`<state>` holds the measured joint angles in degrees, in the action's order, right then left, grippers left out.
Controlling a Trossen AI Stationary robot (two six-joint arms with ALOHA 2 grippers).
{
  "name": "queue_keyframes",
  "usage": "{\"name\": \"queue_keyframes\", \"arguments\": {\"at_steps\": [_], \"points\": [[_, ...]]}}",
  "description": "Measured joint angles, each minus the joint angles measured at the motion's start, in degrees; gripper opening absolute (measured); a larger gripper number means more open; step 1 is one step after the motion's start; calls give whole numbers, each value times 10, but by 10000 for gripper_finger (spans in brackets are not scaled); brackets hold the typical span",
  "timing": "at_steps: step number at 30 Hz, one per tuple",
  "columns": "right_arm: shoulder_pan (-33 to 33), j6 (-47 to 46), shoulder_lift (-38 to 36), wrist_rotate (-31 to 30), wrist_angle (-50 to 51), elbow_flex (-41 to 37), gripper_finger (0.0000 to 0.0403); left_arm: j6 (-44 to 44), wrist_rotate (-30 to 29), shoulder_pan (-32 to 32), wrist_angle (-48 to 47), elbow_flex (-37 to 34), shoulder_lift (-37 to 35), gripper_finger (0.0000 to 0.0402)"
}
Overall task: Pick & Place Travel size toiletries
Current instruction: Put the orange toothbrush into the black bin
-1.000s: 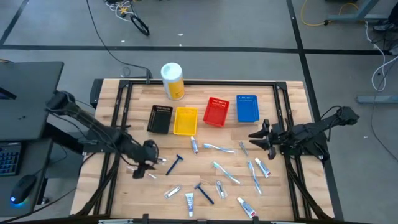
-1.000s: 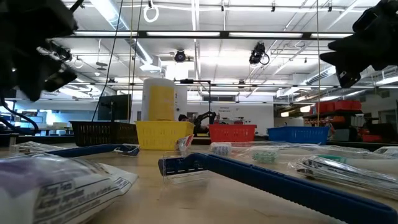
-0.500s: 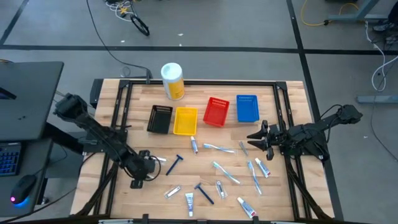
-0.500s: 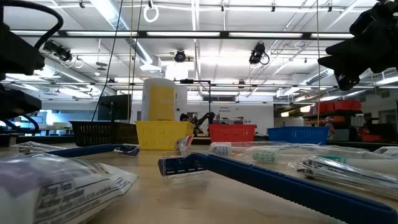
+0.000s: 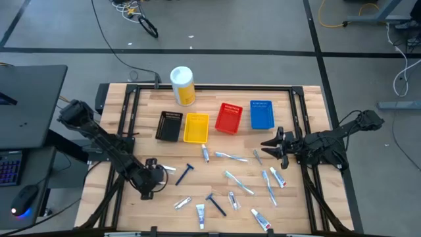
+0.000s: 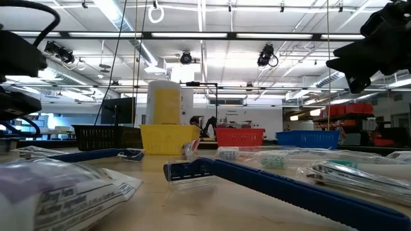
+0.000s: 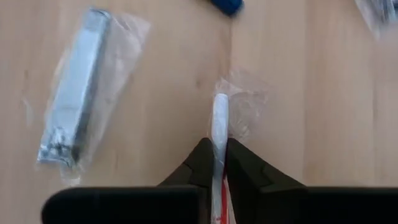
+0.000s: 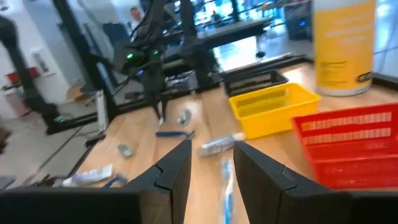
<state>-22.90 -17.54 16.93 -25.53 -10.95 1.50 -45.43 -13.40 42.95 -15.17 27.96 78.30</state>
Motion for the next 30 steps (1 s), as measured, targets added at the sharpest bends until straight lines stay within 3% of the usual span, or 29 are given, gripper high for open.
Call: {"name": "queue_keyframes", "arguments": {"at_steps": [3, 6, 10, 14, 16, 18, 21, 25, 30], "points": [[0, 4, 0, -34, 0, 0, 130, -8, -22, -7, 0, 12, 3, 28], [0, 19, 0, -69, -1, 0, 130, -8, -83, -21, -1, 38, 3, 43], [3, 62, 0, -163, -32, 0, 130, 3, -151, -60, -66, 85, 2, 59], [25, 157, 0, -298, -145, 0, 130, 27, -213, -126, -155, 146, 2, 39], [43, 205, 0, -337, -218, 0, 130, 36, -234, -164, -192, 179, 2, 28], [65, 259, 0, -327, -276, 0, 130, 50, -247, -204, -232, 213, 1, 27], [98, 319, 0, -238, -322, 0, 130, 55, -274, -263, -271, 254, 1, 37], [142, 324, 4, -146, -330, 0, 130, 68, -280, -339, -278, 286, 0, 56], [193, 308, 37, -137, -336, 0, 130, 67, -267, -429, -266, 286, 0, 45]]}}
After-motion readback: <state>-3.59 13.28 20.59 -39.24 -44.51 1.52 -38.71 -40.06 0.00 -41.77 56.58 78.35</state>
